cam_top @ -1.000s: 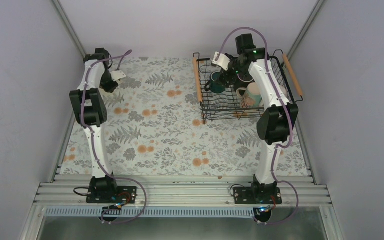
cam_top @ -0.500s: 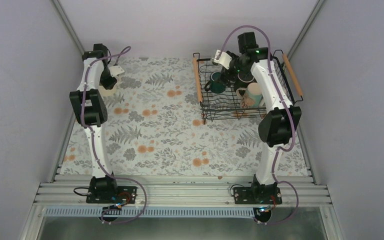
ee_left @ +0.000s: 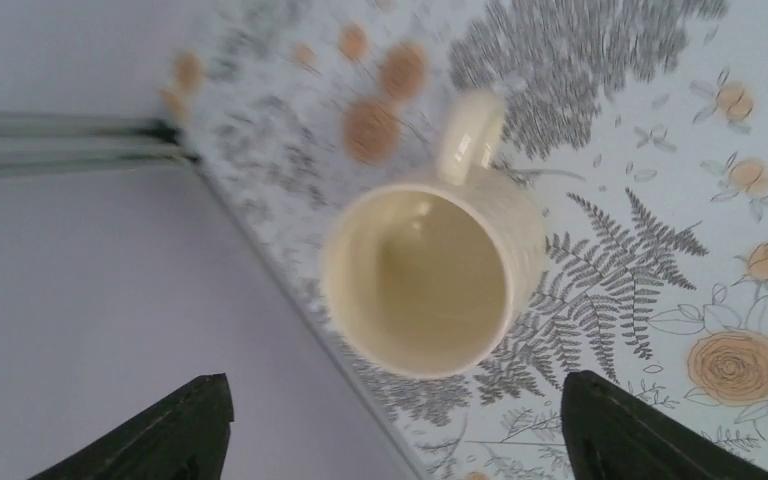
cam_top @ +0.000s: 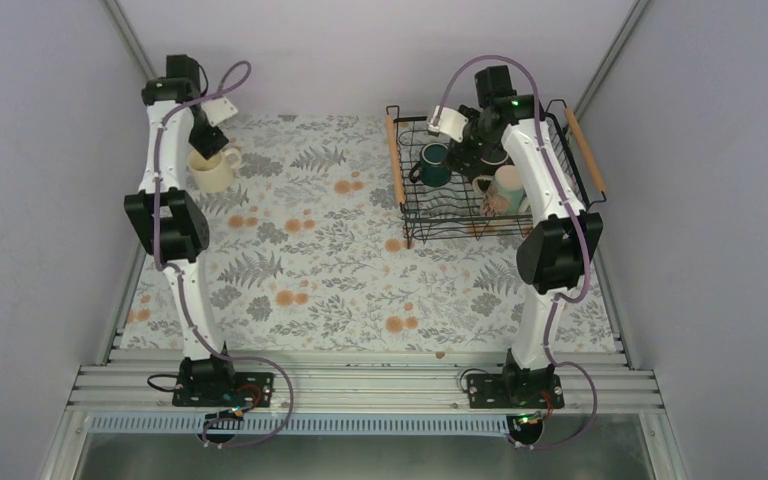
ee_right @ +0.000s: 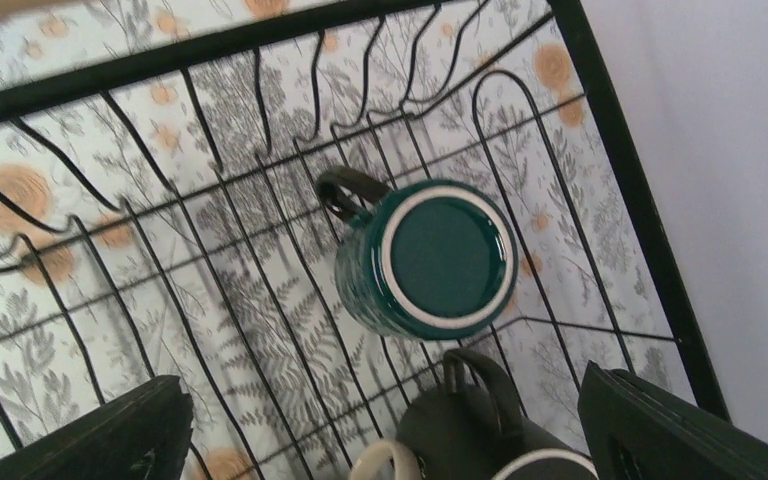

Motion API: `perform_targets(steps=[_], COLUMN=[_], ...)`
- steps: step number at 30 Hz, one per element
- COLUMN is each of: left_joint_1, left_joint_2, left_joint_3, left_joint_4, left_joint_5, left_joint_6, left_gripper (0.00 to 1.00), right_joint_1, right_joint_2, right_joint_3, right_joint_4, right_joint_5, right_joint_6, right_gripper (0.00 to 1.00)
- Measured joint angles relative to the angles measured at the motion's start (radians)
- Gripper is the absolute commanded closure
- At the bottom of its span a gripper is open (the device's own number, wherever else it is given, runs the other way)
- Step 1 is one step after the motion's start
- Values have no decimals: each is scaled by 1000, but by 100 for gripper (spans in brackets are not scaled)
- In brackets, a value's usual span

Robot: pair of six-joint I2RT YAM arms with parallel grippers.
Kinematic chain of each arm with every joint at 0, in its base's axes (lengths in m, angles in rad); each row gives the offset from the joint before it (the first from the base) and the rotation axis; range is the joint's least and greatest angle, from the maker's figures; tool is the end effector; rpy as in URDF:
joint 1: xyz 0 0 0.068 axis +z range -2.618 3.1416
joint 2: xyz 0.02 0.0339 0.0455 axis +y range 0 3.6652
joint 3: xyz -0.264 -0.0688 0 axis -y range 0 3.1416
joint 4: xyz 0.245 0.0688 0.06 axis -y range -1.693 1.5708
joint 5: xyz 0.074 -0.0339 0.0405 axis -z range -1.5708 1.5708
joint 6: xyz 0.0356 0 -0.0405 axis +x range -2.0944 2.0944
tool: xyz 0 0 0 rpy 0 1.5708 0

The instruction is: Unload the cups from the dish rack

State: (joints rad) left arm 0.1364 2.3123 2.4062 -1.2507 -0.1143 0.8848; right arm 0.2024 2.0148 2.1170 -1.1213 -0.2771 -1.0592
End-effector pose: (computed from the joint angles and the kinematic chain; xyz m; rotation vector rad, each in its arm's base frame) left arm 0.4756 0.0694 0.2908 0.9937 2.6226 0.4278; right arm 0.4170 0.0955 0.3444 -1.5721 1.9834 0.0234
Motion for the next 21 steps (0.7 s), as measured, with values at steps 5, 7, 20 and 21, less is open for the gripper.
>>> perform_targets(steps=[5, 7, 20, 21], left_joint_1=[-34, -63, -178, -178], left_joint_2=[-156, -225, -532, -532], left_joint_3=[29, 21, -393, -403], left_joint_4=[23, 47, 356, 370], left_joint_5=[37, 71, 339, 351], left_joint_6=[-57, -101, -345, -357], left_gripper=[0, 0, 0, 0], right_joint_1=[-1, 0, 26, 33], right_joint_2=[0, -3, 198, 210], right_joint_3=[-6, -34, 97, 96], right_joint_4=[17, 52, 53, 55], right_joint_5=[64, 82, 122, 125], right_joint_6=[-46, -68, -106, -106], right_gripper=[2, 2, 7, 7])
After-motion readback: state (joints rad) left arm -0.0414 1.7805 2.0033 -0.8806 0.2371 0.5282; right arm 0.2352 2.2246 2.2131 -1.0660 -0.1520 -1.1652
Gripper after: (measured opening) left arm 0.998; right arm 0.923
